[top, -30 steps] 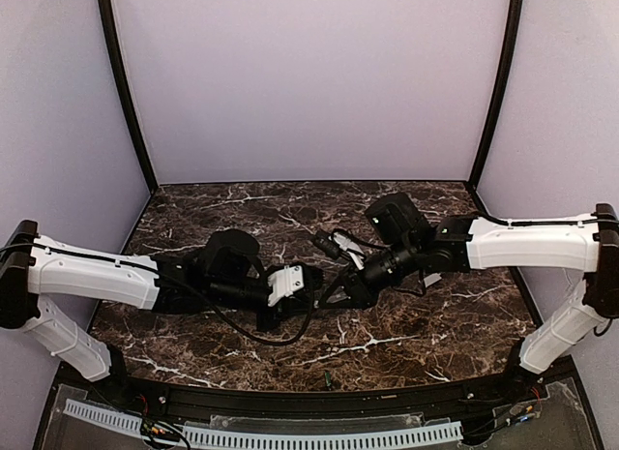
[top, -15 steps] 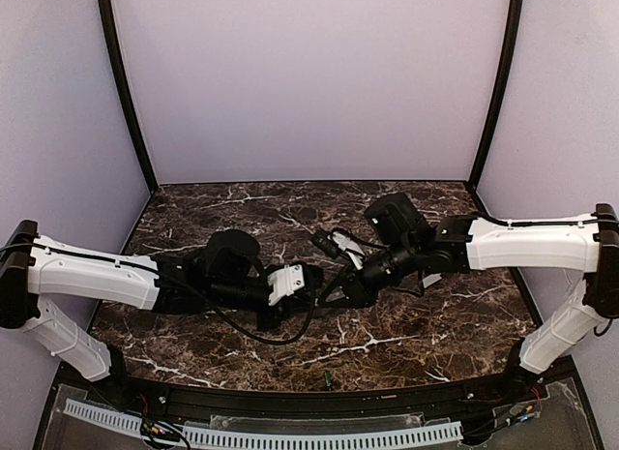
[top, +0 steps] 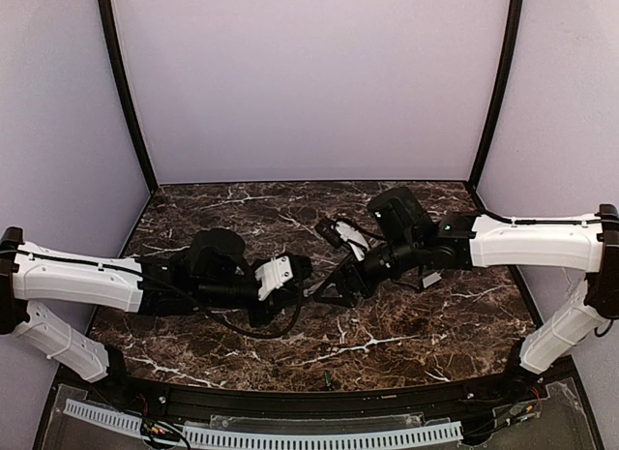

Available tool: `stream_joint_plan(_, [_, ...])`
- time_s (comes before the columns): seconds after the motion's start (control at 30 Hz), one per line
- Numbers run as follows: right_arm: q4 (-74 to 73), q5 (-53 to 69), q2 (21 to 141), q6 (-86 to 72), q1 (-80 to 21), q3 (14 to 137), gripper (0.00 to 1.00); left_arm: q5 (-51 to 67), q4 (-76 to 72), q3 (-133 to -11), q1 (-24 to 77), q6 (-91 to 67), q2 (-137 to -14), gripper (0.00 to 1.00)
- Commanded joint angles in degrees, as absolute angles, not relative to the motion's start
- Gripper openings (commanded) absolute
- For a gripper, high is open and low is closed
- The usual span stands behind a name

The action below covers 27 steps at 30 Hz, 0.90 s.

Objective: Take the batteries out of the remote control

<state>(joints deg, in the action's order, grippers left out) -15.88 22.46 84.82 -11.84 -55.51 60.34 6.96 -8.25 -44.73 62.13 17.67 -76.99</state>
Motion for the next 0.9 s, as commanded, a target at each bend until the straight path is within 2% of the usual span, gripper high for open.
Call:
stream_joint_plan(0.0, [-13.35, 20.40, 82.05, -11.88, -54.62, 61.61, 0.89, 3.62, -8.37, -42.50, 62.42, 15.08, -74.37, 0.00])
stream_joint_plan(0.3, [-10.73, 9.35, 76.31, -12.10, -53.13, 58.79, 0.92, -10.62, -7.82, -40.55, 62.43, 4.99, -73.39, 0.00])
stream_joint_plan(0.63, [-11.72, 3.53, 68.10, -11.42, -48.62, 54.47, 0.98, -28.31, -5.37, -38.03, 62.14, -10.53, -75.65, 0.00])
stream_joint_plan(0.87, [-13.81, 2.23, 63.93, -11.97, -47.84, 52.30, 0.99, -26.68, 0.96, -37.46, 56.34, -18.46, -77.36, 0.00])
